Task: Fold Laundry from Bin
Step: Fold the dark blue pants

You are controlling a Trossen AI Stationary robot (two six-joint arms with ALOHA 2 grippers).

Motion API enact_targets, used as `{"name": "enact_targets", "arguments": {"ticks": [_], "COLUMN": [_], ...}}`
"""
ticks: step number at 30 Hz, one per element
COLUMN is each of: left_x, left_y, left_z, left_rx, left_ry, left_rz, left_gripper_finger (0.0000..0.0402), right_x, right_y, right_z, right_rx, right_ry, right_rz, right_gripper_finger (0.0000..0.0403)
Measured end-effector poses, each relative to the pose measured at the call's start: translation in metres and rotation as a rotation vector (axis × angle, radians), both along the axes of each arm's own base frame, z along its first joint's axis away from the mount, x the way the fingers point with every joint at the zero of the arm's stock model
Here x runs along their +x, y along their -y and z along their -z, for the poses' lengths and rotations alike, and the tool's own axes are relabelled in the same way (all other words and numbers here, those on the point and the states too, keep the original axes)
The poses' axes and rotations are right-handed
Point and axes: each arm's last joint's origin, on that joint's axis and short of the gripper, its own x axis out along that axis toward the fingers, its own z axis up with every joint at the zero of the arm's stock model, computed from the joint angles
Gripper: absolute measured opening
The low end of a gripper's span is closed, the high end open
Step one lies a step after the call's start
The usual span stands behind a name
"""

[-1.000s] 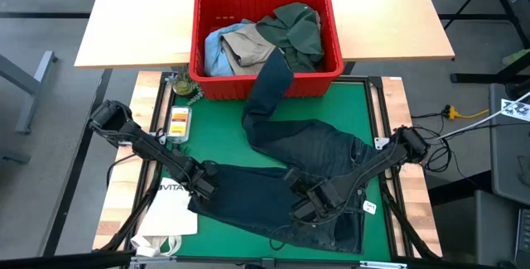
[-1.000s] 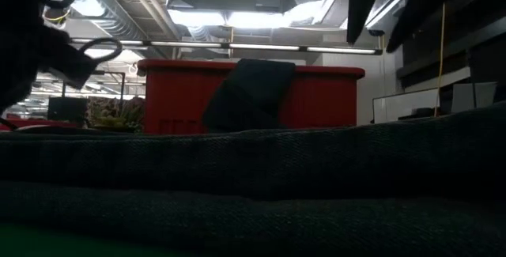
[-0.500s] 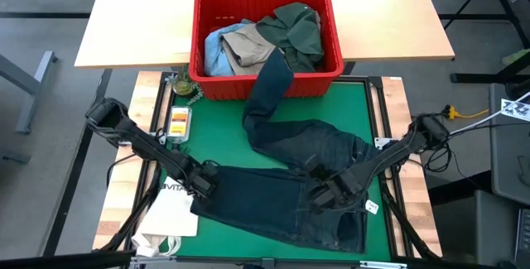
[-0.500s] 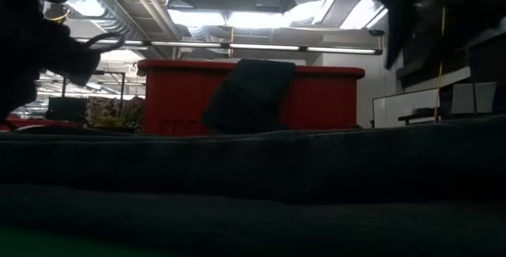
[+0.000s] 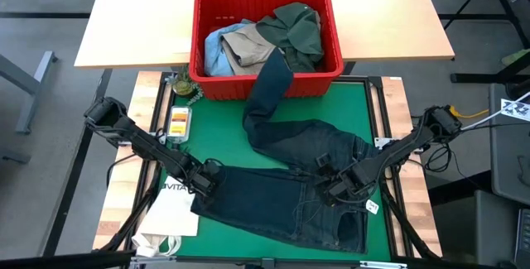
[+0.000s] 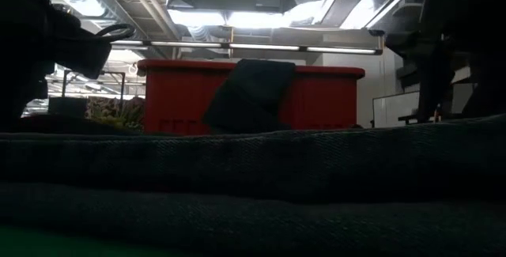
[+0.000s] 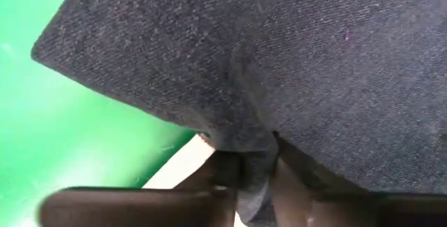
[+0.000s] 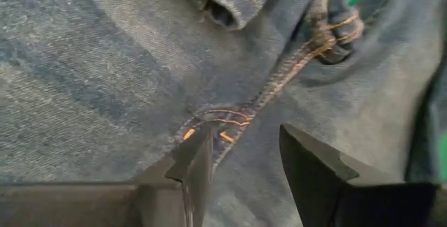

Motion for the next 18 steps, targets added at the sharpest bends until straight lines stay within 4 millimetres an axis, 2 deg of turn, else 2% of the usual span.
{"name": "enact_targets", "arguments": {"ticks": [2, 4, 10, 18], "left_x": [0.000, -0.001, -0.005, -0.027], "left_y": [0.000, 0.000, 0.000, -0.004], "left_z": [0.000, -0.002, -0.022, -0.055], "left_rx": [-0.005, -0.013, -0.040, -0.081], "left_ry": [-0.002, 0.000, 0.003, -0.044], "left_rz": [0.000, -0.012, -0.005, -0.101], "left_gripper_finger": [0.0021, 0.0009, 0.0006, 0.0005], "right_x": [0.000, 0.002, 0.005, 0.005], "right_y": [0.000, -0.001, -0.004, -0.004], "right_z": [0.002, 0.002, 0.001, 0.001], "right_rx": [0.011, 0.024, 0.060, 0.065], "right_ry": [0.008, 0.024, 0.055, 0.052], "right_rz": [-0.001, -0.002, -0.011, -0.013], "right_gripper_finger": [0.0168, 0.0168, 0.0168, 0.0168]}}
